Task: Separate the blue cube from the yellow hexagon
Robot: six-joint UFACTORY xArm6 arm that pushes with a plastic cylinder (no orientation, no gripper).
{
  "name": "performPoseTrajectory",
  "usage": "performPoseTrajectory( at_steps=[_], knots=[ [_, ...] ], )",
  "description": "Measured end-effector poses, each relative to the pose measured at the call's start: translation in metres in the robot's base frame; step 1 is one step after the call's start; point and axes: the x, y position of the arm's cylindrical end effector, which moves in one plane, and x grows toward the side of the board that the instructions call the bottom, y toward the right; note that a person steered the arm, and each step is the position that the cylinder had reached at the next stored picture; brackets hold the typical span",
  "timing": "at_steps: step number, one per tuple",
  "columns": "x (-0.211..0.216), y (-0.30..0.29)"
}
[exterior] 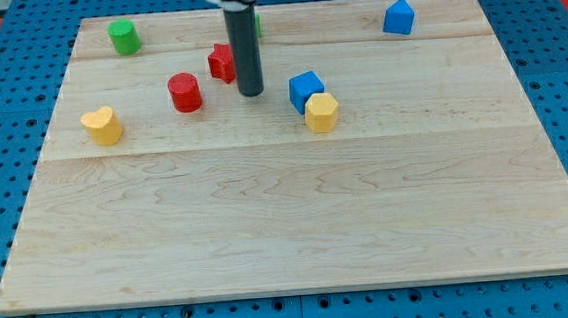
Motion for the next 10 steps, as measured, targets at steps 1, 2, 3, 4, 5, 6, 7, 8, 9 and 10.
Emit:
performPoseTrajectory(
  at_steps=[1,2,3,4,5,6,7,8,9,10],
  knots=[
    [0.031,0.042],
    [0.041,0.101],
    [0.005,0.06],
    [-0.018,0.061],
    [-0.015,0.119],
    [0.018,0.188],
    [0.021,0.224],
    [0.008,0.224],
    [-0.002,0.221],
    [-0.002,0.219]
  ],
)
